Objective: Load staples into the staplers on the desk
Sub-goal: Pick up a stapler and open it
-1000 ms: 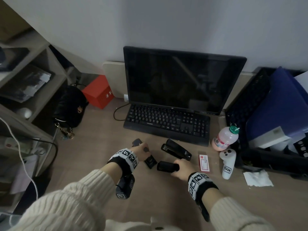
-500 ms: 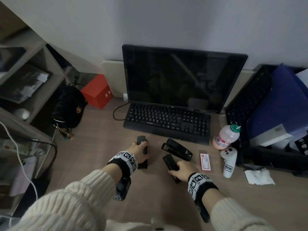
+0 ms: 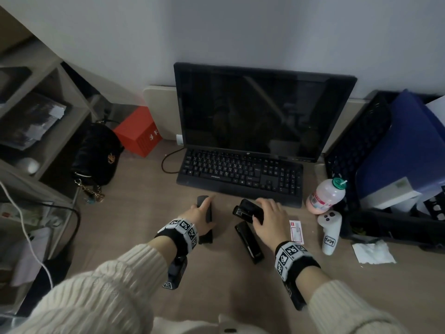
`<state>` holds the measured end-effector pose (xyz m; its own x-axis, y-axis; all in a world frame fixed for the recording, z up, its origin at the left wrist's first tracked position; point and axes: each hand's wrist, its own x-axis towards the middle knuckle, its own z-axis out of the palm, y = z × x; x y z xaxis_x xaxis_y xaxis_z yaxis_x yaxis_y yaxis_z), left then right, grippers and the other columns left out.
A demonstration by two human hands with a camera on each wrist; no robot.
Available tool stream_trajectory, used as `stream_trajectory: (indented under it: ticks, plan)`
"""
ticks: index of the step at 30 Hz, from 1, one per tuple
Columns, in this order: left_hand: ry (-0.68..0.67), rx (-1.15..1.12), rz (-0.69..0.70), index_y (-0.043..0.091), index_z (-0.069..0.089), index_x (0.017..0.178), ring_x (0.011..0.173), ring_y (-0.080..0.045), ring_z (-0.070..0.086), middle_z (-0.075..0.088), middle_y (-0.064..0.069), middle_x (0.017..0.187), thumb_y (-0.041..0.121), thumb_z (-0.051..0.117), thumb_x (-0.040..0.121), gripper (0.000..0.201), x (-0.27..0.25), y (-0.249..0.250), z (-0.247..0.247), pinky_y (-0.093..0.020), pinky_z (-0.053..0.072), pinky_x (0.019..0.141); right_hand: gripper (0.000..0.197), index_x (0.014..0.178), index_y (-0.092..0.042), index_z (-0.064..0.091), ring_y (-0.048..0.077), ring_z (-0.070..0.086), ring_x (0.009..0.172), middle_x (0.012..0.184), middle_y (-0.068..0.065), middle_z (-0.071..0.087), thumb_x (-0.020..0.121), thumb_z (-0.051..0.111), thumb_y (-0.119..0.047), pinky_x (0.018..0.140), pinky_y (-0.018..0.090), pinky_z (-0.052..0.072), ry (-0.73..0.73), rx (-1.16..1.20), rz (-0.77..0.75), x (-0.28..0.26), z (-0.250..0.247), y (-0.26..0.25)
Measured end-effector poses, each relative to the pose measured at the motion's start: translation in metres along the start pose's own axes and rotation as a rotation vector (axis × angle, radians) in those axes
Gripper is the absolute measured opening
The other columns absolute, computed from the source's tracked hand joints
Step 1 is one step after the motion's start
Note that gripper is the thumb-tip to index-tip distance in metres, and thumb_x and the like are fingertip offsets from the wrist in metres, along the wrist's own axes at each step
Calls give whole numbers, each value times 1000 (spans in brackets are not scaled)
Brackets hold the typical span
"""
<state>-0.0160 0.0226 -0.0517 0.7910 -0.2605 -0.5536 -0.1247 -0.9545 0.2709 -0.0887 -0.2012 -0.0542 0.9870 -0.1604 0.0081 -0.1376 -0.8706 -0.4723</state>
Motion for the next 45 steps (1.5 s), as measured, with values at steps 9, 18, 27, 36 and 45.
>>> stream_trajectory:
  ticks: [9,18,27,36,45]
  plan:
    - [26,-151,-37,32,-10,152,107,-30,62,49,-19,137,43,64,89,98,-4,-11,-18,-39,50,93,52,131,-27,43,24,40,126,133,-4,55,85,59,-44,101,40,36,-288,-123,169,8,16,16]
    - [48,-181,-59,31,-6,152,99,-27,65,59,-13,127,43,65,88,96,-8,-13,-17,-41,54,89,32,119,-18,50,25,54,114,122,3,59,90,59,-29,93,40,47,-347,-129,254,13,11,17]
    - [59,-191,-45,28,-5,151,91,-24,65,64,-11,119,41,63,90,93,-15,-15,-16,-37,53,86,30,117,-19,54,26,59,104,117,3,55,92,53,-34,86,36,48,-369,-104,319,4,11,8]
    - [88,-201,-14,28,-1,151,96,-27,66,65,-13,119,43,57,93,84,-23,-19,-19,-37,53,84,36,102,-16,63,30,63,93,100,7,65,89,52,-47,83,41,53,-189,46,504,2,-3,-11]
    - [163,-197,63,29,10,148,104,-26,61,56,-10,129,48,57,92,76,-40,-21,-36,-40,53,86,35,91,-20,65,23,63,80,84,-1,67,87,53,-52,76,34,53,-80,195,511,-6,-36,-58]
